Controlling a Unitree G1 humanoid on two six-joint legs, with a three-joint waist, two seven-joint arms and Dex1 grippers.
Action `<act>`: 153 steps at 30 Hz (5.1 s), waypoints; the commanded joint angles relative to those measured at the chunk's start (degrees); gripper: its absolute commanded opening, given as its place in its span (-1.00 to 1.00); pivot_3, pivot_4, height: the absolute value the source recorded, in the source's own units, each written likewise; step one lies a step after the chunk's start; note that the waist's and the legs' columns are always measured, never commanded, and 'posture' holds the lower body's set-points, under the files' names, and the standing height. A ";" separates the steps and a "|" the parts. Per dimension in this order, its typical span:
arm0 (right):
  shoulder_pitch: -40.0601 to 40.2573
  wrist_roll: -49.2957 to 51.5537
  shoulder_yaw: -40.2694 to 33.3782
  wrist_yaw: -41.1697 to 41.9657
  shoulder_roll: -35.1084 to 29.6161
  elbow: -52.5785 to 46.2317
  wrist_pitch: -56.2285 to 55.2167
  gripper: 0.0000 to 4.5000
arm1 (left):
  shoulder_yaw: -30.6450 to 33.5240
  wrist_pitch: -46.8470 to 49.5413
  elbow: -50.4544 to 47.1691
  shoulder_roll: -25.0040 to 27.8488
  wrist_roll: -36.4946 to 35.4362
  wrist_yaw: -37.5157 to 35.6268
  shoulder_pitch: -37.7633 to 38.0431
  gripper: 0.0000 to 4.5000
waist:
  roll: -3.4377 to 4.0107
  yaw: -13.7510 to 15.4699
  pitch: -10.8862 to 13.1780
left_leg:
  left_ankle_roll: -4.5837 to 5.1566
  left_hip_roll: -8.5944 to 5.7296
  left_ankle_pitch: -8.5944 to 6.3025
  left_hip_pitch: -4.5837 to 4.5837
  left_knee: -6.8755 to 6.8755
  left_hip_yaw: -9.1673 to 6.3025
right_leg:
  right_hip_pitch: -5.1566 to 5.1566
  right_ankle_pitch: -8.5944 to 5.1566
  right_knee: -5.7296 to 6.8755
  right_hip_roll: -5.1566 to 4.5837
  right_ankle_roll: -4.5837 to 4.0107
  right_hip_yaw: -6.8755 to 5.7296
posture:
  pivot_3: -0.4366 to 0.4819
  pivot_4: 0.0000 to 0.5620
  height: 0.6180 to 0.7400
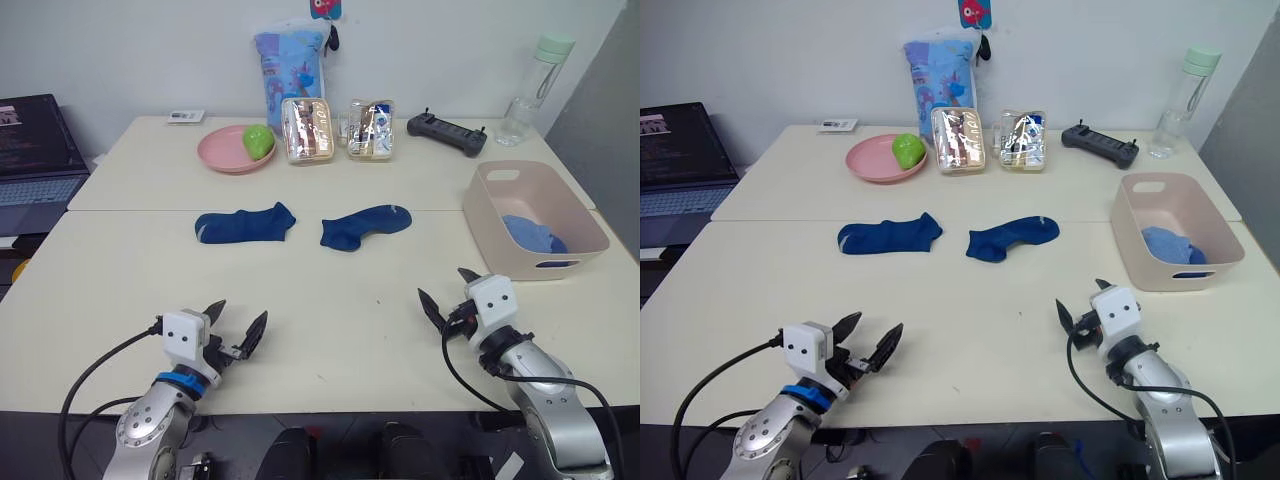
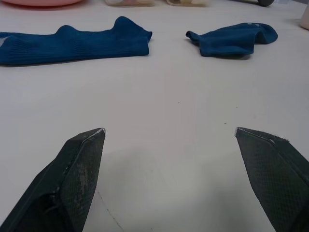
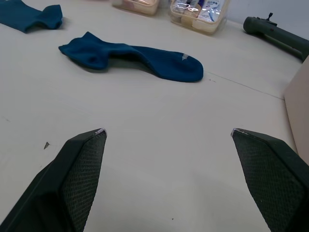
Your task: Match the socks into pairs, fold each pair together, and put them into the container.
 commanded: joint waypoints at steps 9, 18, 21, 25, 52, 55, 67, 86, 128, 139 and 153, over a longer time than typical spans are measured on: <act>-10.64 4.08 2.57 6.02 -4.27 -1.27 6.67 0.98 | -4.71 9.09 8.32 6.24 -1.26 -3.82 -25.97 1.00 | -0.03 0.05 0.01 | 0.00 -0.06 0.00 -0.05 0.00 -0.10 | 0.00 0.02 0.00 0.05 0.01 -0.06 | -0.05 -0.47 1.00; -17.42 2.68 3.95 4.28 -2.06 6.75 5.43 0.98 | -11.49 11.94 33.33 1.82 5.57 -1.18 -47.97 1.00 | -0.08 -0.18 0.03 | 0.00 -0.08 0.01 -0.06 0.00 -0.16 | -0.02 0.04 0.02 0.06 0.03 -0.11 | -0.05 -0.47 1.00; -17.99 1.18 4.69 3.98 -2.57 8.14 4.06 0.98 | -12.52 9.07 39.61 0.69 7.62 -0.85 -50.81 1.00 | -0.08 -0.33 0.03 | -0.01 -0.07 0.01 -0.11 0.00 -0.14 | -0.09 0.03 0.01 0.06 0.04 -0.09 | -0.05 -0.47 1.00; -18.59 1.24 4.83 3.35 -1.59 9.08 3.76 0.98 | -13.44 6.13 44.89 -1.62 7.76 -3.19 -52.21 1.00 | -0.09 -0.21 0.04 | -0.03 -0.05 0.02 -0.23 0.01 -0.20 | -0.17 0.03 0.00 0.05 0.05 -0.12 | -0.05 -0.47 1.00; -17.90 7.75 2.46 7.55 -2.09 7.22 9.63 1.00 | -11.03 13.59 30.02 4.66 1.95 -18.70 -42.04 -1.00 | -0.10 -1.32 0.05 | -0.14 -0.04 0.08 -0.48 0.02 -0.31 | -0.43 0.04 0.06 0.04 0.06 -0.15 | -0.05 -0.47 1.00; -18.60 12.39 0.09 8.37 -1.25 7.15 13.21 1.00 | -10.15 18.97 21.32 9.50 -1.69 -21.50 -36.63 -1.00 | -0.08 -1.45 0.06 | -0.14 -0.02 0.08 -0.49 0.01 -0.35 | -0.44 0.05 0.07 0.04 0.05 -0.15 | -0.05 -0.47 1.00; -37.74 14.02 5.74 14.60 -2.37 29.04 19.79 1.00 | -6.12 24.60 12.50 23.16 -7.79 -28.90 -25.51 -1.00 | 0.02 -1.43 0.14 | -0.11 -0.04 0.08 -0.47 -0.02 -0.38 | -0.42 0.06 0.05 0.04 0.01 -0.21 | -0.05 -0.47 1.00; -39.58 9.63 10.51 15.08 4.11 37.63 13.93 -0.52 | -6.73 28.87 3.76 22.52 -10.85 -26.15 -22.04 -1.00 | 0.02 -1.45 0.13 | -0.12 -0.01 0.08 -0.77 -0.04 -0.20 | -0.88 0.09 0.14 0.00 -0.01 -0.08 | -0.05 -0.47 1.00; -35.67 15.77 7.87 28.92 -7.17 19.17 17.72 0.66 | -14.57 26.22 6.34 22.97 -13.13 -34.29 -29.17 0.84 | 0.02 -1.21 0.14 | -0.12 -0.02 0.08 -0.79 -0.03 -0.21 | -0.88 0.09 0.11 0.00 -0.01 -0.10 | -0.05 -0.47 1.00; -16.37 14.93 10.28 31.16 -21.09 4.71 18.47 0.66 | -17.71 8.56 36.31 9.89 0.53 -27.21 -47.46 0.84 | -0.07 -0.06 0.17 | -0.11 -0.07 0.08 -0.87 0.04 -0.19 | -0.86 0.10 0.06 0.01 0.04 -0.12 | -0.05 -0.47 1.00; -10.12 14.92 10.32 24.61 -17.92 3.06 19.43 -0.38 | -18.51 2.75 43.87 8.24 4.73 -32.59 -47.90 -0.27 | -0.17 -0.12 0.19 | -0.12 -0.06 0.09 -0.83 0.06 -0.22 | -0.83 0.11 0.10 0.02 0.06 -0.14 | -0.05 -0.47 1.00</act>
